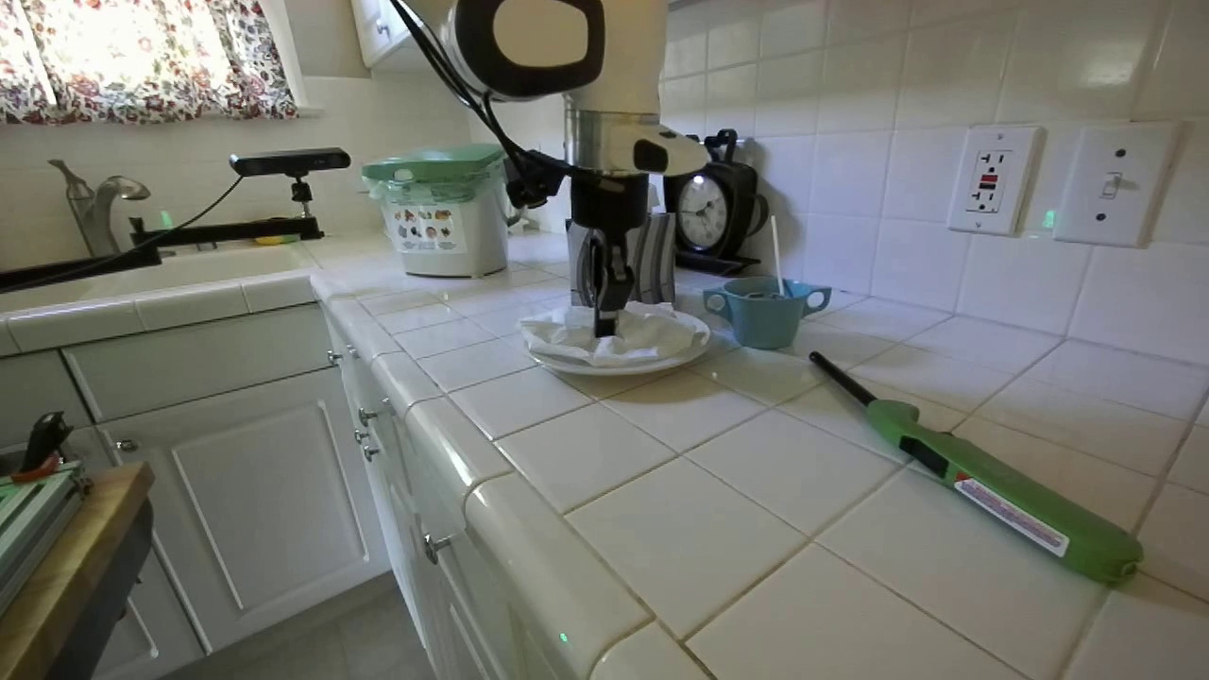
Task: Use the tissue to wipe the plate
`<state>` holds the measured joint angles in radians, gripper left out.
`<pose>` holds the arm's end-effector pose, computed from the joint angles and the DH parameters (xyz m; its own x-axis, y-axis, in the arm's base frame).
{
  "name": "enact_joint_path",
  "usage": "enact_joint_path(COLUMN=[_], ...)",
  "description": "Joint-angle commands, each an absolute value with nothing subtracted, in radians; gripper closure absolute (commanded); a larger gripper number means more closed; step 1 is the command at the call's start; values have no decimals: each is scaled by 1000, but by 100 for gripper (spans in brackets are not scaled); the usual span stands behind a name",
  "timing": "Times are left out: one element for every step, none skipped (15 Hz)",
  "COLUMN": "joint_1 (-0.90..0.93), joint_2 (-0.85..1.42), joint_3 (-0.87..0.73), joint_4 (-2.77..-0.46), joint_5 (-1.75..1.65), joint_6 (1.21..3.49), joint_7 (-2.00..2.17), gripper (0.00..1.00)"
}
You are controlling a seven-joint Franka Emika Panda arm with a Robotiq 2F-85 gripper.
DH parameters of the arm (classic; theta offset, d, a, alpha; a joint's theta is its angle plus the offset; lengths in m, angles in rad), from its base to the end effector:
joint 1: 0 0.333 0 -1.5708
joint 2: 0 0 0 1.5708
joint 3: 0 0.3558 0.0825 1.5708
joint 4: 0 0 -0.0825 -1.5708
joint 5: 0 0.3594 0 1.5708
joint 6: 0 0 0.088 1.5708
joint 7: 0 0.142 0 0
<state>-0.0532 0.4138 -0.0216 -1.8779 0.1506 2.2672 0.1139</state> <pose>0.6268 -0.0382 0.3067 0.9594 -0.2790 -0.0407 -0.2818 -0.9542 -0.1002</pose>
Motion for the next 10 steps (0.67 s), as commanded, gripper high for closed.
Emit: enact_joint_path(joint_1=[-69,-72,-80,-83,-84,-83,-82,-78,-72,-68], joint_2=[386,394,403,412,423,434,444,455,466,473], joint_3=[-44,-51,-52,-51,-49,-44,-38,-32,-29,-24], joint_4=[-1906,-1900,-1894,-1888,-1880,-1873,-1870,-1865,-1860,-1853], joint_5=[148,146,156,159,160,164,169,167,160,158], joint_6=[2255,2261,2272,2282,2289,2300,2320,2344,2369,2381], joint_7=[109,110,98,95,96,93,89,91,94,94], gripper=[100,100,100,100,100,100,100,100,100,100])
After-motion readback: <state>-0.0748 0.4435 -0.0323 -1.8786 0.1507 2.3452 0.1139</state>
